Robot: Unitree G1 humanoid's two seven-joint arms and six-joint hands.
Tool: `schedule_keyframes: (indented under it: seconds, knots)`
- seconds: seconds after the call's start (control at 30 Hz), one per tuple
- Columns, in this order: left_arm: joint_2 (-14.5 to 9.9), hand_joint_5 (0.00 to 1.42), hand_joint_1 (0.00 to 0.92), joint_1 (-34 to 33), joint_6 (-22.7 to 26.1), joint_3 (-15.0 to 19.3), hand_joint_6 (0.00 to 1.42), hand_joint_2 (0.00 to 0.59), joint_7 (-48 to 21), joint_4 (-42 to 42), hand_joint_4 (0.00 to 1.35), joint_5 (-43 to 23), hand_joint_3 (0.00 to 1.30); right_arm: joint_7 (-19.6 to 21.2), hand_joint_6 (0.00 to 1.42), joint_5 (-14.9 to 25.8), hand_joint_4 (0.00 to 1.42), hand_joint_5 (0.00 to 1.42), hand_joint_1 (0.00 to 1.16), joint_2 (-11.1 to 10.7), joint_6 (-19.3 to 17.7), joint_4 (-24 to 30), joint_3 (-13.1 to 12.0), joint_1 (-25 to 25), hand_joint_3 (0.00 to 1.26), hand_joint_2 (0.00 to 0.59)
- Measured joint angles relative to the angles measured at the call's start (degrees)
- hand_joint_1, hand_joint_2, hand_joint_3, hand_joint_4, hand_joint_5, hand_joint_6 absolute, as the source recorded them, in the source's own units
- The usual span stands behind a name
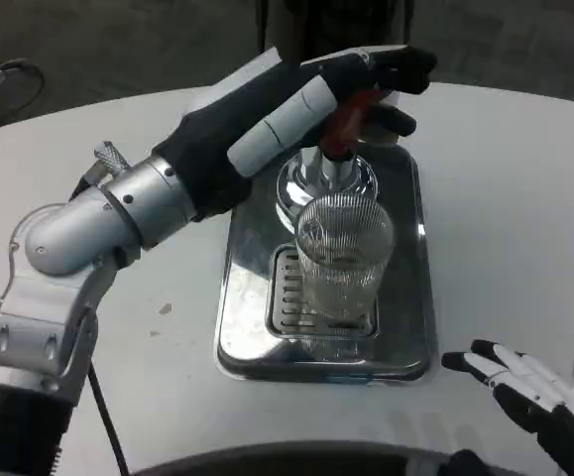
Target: Grasp the cup under the faucet to collect the drink, then remove the cup.
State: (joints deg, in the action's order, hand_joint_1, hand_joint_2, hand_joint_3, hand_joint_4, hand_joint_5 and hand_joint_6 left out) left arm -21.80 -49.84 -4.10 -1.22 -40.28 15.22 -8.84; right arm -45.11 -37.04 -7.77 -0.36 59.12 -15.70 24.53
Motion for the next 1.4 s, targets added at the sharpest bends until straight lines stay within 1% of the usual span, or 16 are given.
schedule_keyframes:
  seconds: [0.33, 0.57, 0.77, 1.13, 1.2, 1.23, 1.3, 1.33, 1.37, 1.4]
  knots:
    - [-1.83, 0.28, 0.000, -0.02, -3.81, -1.67, 0.26, 0.079, 0.01, 0.04, 0.15, 2.98, 0.21, -0.05, 0.02, 0.18, 0.00, 0.00, 0.31, 0.40, -0.40, 0.00, -0.33, 0.46, 0.11, 0.492]
    - [-3.11, 0.28, 0.000, -0.54, -9.53, -2.83, 0.26, 0.074, 0.42, 1.79, 0.14, 6.97, 0.20, -0.13, 0.02, 0.15, 0.00, 0.00, 0.31, 0.52, -0.46, 0.00, -0.24, 0.50, 0.11, 0.492]
    - [-3.99, 0.26, 0.000, -1.43, -12.49, -4.23, 0.24, 0.070, 0.76, 3.41, 0.13, 8.75, 0.20, -0.14, 0.02, 0.15, 0.00, 0.00, 0.31, 0.59, -0.54, 0.00, -0.25, 0.75, 0.11, 0.492]
    - [-4.69, 0.24, 0.000, -2.18, -16.93, -5.86, 0.23, 0.070, 1.95, 5.05, 0.11, 11.53, 0.17, -0.15, 0.02, 0.30, 0.00, 0.00, 0.31, 0.63, -0.48, 0.00, -0.65, 0.47, 0.11, 0.492]
    - [-4.77, 0.24, 0.000, -2.35, -17.40, -6.15, 0.23, 0.070, 1.99, 5.37, 0.10, 11.75, 0.17, -0.15, 0.02, 0.53, 0.00, 0.00, 0.31, 0.77, -0.03, 0.00, -0.65, 0.46, 0.11, 0.492]
    - [-4.90, 0.24, 0.000, -2.51, -18.07, -6.43, 0.23, 0.070, 2.22, 5.76, 0.10, 11.96, 0.17, -0.14, 0.02, 2.62, 0.00, 0.00, 0.31, 1.14, 2.04, 0.02, -0.64, 0.40, 0.11, 0.492]
    - [-5.06, 0.23, 0.000, -2.56, -18.61, -6.61, 0.23, 0.070, 2.50, 6.05, 0.10, 12.09, 0.17, -0.08, 0.02, 4.47, 0.00, 0.00, 0.31, 1.59, 4.42, 0.03, -0.70, 0.37, 0.09, 0.474]
    - [-5.15, 0.23, 0.000, -2.66, -19.03, -6.72, 0.23, 0.070, 2.60, 6.26, 0.10, 12.26, 0.17, 0.29, 0.02, 7.04, 0.00, 0.00, 0.32, 1.91, 7.09, 0.03, -0.81, 0.29, 0.07, 0.450]
    - [-5.19, 0.23, 0.000, -2.68, -19.22, -6.76, 0.23, 0.069, 2.68, 6.30, 0.10, 12.47, 0.17, 0.69, 0.03, 7.98, 0.00, 0.00, 0.33, 2.08, 8.26, 0.03, -0.88, 0.19, 0.06, 0.429]
    - [-5.23, 0.23, 0.000, -2.74, -19.61, -6.80, 0.23, 0.069, 2.93, 6.42, 0.10, 13.01, 0.17, 1.61, 0.03, 9.64, 0.03, 0.02, 0.40, 2.43, 10.12, 0.04, -0.99, -0.19, 0.06, 0.385]
